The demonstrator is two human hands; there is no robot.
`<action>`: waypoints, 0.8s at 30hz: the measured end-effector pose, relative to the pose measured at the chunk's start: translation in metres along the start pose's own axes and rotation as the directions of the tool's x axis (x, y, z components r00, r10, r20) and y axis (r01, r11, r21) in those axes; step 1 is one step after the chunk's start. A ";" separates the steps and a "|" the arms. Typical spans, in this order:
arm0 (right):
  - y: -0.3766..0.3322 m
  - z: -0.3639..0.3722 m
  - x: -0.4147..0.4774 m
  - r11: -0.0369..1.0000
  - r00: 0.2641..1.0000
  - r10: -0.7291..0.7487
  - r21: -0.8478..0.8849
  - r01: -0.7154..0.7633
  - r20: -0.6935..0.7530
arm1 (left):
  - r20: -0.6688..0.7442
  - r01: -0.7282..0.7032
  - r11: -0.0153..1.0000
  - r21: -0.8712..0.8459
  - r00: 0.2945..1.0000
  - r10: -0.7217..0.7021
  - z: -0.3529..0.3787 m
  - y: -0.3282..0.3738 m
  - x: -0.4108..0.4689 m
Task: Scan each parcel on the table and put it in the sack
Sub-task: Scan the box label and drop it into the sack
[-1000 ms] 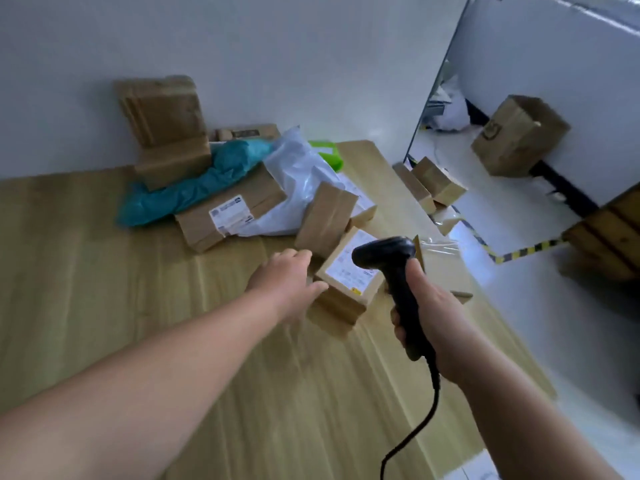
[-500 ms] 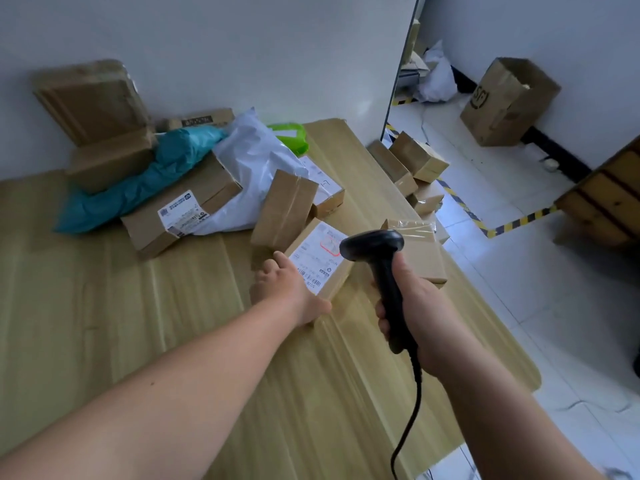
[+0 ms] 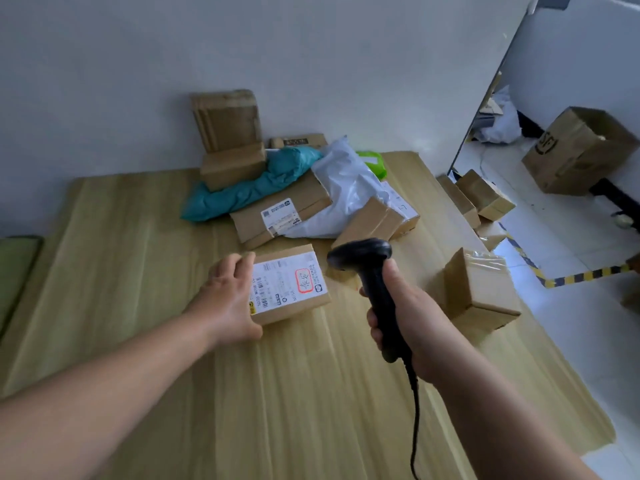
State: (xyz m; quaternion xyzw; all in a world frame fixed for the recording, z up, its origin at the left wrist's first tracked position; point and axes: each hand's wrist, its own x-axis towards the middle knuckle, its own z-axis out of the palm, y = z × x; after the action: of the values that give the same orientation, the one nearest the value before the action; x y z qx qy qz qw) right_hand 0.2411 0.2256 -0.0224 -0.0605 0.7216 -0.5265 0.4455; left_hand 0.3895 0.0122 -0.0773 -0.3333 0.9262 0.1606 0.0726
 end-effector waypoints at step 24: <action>-0.022 0.182 -0.021 0.878 0.975 0.107 -0.479 -0.001 0.194 | 0.172 0.377 0.606 -0.700 0.913 -0.370 0.021 -0.171 -0.062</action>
State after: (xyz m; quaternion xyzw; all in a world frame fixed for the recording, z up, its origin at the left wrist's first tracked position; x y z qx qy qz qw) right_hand 0.3744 0.0990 -0.0012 -0.2040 0.7778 -0.3110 0.5066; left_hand 0.5477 -0.0679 -0.1244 -0.5194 0.6972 0.4933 -0.0278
